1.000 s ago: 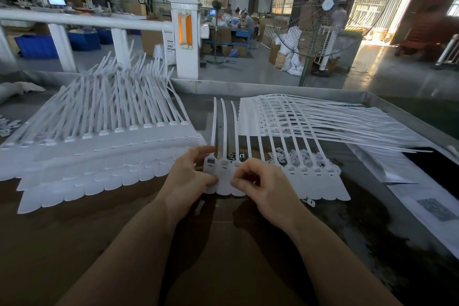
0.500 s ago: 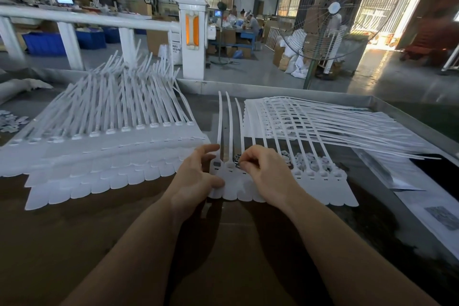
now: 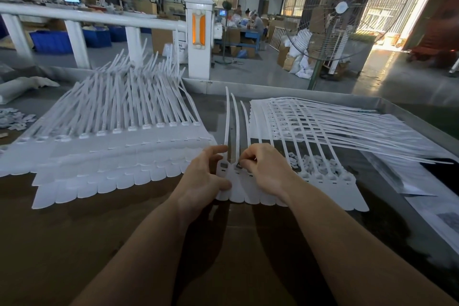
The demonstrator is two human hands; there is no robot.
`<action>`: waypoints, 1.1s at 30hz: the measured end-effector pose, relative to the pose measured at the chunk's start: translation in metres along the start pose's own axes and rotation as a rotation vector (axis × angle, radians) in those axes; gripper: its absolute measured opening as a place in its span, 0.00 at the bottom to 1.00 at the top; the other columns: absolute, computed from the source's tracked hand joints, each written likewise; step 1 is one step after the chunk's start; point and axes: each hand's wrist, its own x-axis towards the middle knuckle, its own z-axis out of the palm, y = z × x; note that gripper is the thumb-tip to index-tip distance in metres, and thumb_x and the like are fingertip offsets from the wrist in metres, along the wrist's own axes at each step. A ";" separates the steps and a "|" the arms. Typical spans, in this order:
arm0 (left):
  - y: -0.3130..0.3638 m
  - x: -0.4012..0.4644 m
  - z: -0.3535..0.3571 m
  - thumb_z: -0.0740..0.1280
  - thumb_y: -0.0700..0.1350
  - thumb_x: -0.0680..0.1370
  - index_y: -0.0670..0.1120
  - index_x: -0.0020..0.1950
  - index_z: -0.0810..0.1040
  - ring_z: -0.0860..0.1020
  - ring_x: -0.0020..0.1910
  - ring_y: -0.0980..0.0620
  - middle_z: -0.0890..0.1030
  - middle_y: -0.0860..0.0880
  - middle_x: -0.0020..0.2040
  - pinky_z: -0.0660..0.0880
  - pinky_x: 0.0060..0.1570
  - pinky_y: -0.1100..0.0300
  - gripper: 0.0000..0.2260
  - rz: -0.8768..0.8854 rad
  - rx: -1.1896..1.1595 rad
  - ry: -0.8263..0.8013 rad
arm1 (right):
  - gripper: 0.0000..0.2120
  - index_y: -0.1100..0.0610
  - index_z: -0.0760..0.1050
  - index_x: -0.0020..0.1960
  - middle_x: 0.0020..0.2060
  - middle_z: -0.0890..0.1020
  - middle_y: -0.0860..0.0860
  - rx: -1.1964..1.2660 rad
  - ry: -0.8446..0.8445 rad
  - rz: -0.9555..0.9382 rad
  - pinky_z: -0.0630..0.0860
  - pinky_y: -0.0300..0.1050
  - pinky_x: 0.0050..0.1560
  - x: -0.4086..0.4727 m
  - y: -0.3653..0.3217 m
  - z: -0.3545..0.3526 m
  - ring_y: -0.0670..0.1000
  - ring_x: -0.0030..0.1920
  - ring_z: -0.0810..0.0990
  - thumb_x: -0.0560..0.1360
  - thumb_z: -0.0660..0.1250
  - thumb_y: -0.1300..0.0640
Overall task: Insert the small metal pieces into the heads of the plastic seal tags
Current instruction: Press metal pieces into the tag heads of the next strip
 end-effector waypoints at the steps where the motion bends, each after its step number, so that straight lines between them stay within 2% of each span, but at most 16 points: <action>1: 0.000 0.000 0.000 0.67 0.27 0.70 0.53 0.66 0.68 0.78 0.50 0.53 0.72 0.54 0.54 0.80 0.41 0.59 0.31 -0.001 -0.001 -0.001 | 0.06 0.56 0.79 0.51 0.46 0.79 0.49 -0.003 -0.009 -0.001 0.74 0.48 0.54 0.000 -0.001 0.001 0.48 0.49 0.77 0.77 0.63 0.57; 3: 0.001 -0.001 0.000 0.67 0.27 0.70 0.52 0.66 0.68 0.78 0.49 0.53 0.73 0.55 0.54 0.80 0.41 0.60 0.31 0.000 0.000 -0.001 | 0.07 0.56 0.79 0.52 0.49 0.80 0.50 -0.014 -0.020 -0.008 0.75 0.48 0.55 0.001 -0.001 0.002 0.48 0.49 0.77 0.77 0.64 0.58; 9: 0.001 -0.001 0.000 0.67 0.27 0.70 0.53 0.67 0.67 0.77 0.52 0.51 0.72 0.52 0.57 0.81 0.43 0.57 0.31 -0.012 0.024 0.002 | 0.07 0.57 0.82 0.49 0.48 0.82 0.50 0.018 0.000 -0.029 0.76 0.48 0.55 0.003 0.001 0.002 0.49 0.49 0.78 0.76 0.65 0.61; 13: 0.001 -0.002 0.000 0.67 0.28 0.69 0.52 0.67 0.67 0.77 0.51 0.52 0.72 0.54 0.55 0.80 0.39 0.61 0.32 -0.016 0.014 -0.004 | 0.09 0.56 0.81 0.51 0.49 0.82 0.49 0.039 0.087 -0.045 0.76 0.42 0.53 0.002 0.006 0.001 0.46 0.49 0.78 0.77 0.63 0.62; 17: 0.004 -0.003 0.001 0.67 0.28 0.70 0.52 0.67 0.67 0.76 0.51 0.52 0.71 0.52 0.57 0.81 0.41 0.60 0.31 -0.026 0.022 -0.010 | 0.10 0.56 0.80 0.52 0.49 0.81 0.50 0.063 0.193 -0.020 0.74 0.35 0.47 0.001 0.016 0.001 0.44 0.45 0.77 0.77 0.62 0.65; 20: 0.005 -0.003 0.002 0.66 0.28 0.70 0.52 0.67 0.66 0.75 0.52 0.51 0.70 0.52 0.57 0.80 0.45 0.58 0.30 -0.041 0.032 -0.004 | 0.11 0.57 0.80 0.52 0.49 0.81 0.51 0.026 0.254 0.007 0.76 0.39 0.49 0.000 0.023 0.000 0.45 0.46 0.77 0.76 0.62 0.66; 24: 0.005 -0.003 0.003 0.66 0.29 0.70 0.52 0.67 0.67 0.73 0.48 0.54 0.69 0.53 0.54 0.77 0.35 0.68 0.30 -0.043 0.090 0.011 | 0.12 0.56 0.80 0.53 0.51 0.82 0.51 -0.086 0.264 0.007 0.76 0.42 0.50 -0.001 0.026 -0.002 0.48 0.49 0.79 0.77 0.61 0.65; 25: 0.005 -0.003 0.003 0.67 0.29 0.70 0.52 0.67 0.67 0.72 0.50 0.54 0.69 0.53 0.55 0.76 0.37 0.67 0.30 -0.043 0.104 0.015 | 0.13 0.55 0.80 0.54 0.51 0.82 0.51 -0.111 0.255 0.002 0.77 0.43 0.51 0.000 0.025 -0.002 0.48 0.49 0.79 0.77 0.61 0.66; 28: 0.004 -0.001 0.004 0.67 0.30 0.69 0.52 0.66 0.68 0.69 0.58 0.49 0.69 0.51 0.58 0.74 0.53 0.56 0.30 -0.052 0.139 0.035 | 0.14 0.55 0.79 0.55 0.51 0.81 0.51 -0.186 0.229 -0.014 0.78 0.47 0.51 0.004 0.023 -0.002 0.49 0.49 0.80 0.76 0.62 0.68; 31: 0.004 -0.001 0.005 0.66 0.29 0.68 0.52 0.64 0.70 0.69 0.54 0.53 0.70 0.53 0.54 0.70 0.49 0.60 0.29 -0.046 0.138 0.047 | 0.14 0.54 0.80 0.55 0.49 0.82 0.51 -0.205 0.186 -0.007 0.79 0.47 0.49 0.006 0.021 -0.003 0.50 0.46 0.81 0.75 0.62 0.67; 33: 0.004 -0.001 0.006 0.65 0.29 0.68 0.52 0.63 0.71 0.69 0.53 0.53 0.69 0.55 0.51 0.69 0.47 0.61 0.28 -0.044 0.153 0.051 | 0.12 0.53 0.80 0.55 0.48 0.83 0.50 -0.210 0.139 -0.001 0.79 0.46 0.48 0.007 0.022 -0.003 0.50 0.46 0.81 0.76 0.63 0.63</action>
